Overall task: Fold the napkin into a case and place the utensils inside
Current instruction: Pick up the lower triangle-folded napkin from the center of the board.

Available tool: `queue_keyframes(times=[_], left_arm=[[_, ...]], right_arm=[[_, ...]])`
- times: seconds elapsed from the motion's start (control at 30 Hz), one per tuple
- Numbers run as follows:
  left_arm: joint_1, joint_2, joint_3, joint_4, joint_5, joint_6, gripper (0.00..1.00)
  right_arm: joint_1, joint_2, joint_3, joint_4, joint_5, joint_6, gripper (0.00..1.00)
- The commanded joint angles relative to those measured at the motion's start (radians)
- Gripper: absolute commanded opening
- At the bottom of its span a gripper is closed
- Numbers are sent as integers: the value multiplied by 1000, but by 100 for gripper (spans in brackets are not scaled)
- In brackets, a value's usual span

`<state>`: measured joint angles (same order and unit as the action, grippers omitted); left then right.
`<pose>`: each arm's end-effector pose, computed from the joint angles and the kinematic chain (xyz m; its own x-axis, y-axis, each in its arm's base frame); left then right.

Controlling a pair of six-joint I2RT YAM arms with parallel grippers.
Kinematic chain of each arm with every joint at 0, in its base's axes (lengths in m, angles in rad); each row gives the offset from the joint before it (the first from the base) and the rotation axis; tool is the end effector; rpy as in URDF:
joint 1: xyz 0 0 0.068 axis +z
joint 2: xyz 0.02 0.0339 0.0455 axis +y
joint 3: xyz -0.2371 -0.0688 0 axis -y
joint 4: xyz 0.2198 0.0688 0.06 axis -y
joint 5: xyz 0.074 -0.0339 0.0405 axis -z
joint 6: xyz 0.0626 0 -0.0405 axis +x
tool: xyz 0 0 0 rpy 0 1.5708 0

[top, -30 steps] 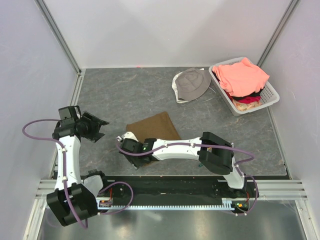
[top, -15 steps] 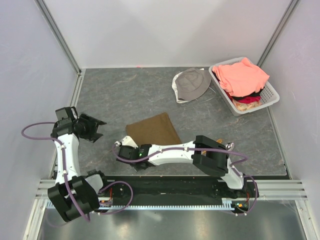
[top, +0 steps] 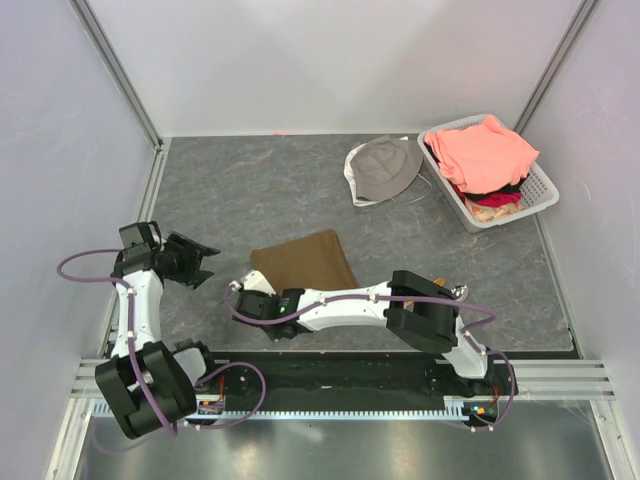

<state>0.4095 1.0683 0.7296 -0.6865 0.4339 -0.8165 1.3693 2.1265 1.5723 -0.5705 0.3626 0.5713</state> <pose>0.1948 0.0559 0.1930 -0.4195 -0.9029 -0.0934 -0.6818 0.3814 -0.6243 0.1060 0.4078 0.1307 -0.6307 -0.5613 -0.5360 -0.6472 0.7615 -0.0359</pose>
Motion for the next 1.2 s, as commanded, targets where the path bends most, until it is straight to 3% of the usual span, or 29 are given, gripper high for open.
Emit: queue_keyframes(times=[0.0, 0.2, 0.5, 1.17], left_arm=[[-4, 5, -71, 128, 152, 46, 65], [-57, 25, -131, 223, 197, 24, 68], [-227, 77, -176, 384, 172, -91, 69], [-385, 239, -139, 430, 5, -131, 69]], right_arm=[[-62, -103, -50, 59, -79, 5, 0], [-130, -237, -141, 141, -201, 24, 0], [-226, -344, -259, 236, -359, 65, 0], [-295, -421, -368, 320, -438, 94, 0]])
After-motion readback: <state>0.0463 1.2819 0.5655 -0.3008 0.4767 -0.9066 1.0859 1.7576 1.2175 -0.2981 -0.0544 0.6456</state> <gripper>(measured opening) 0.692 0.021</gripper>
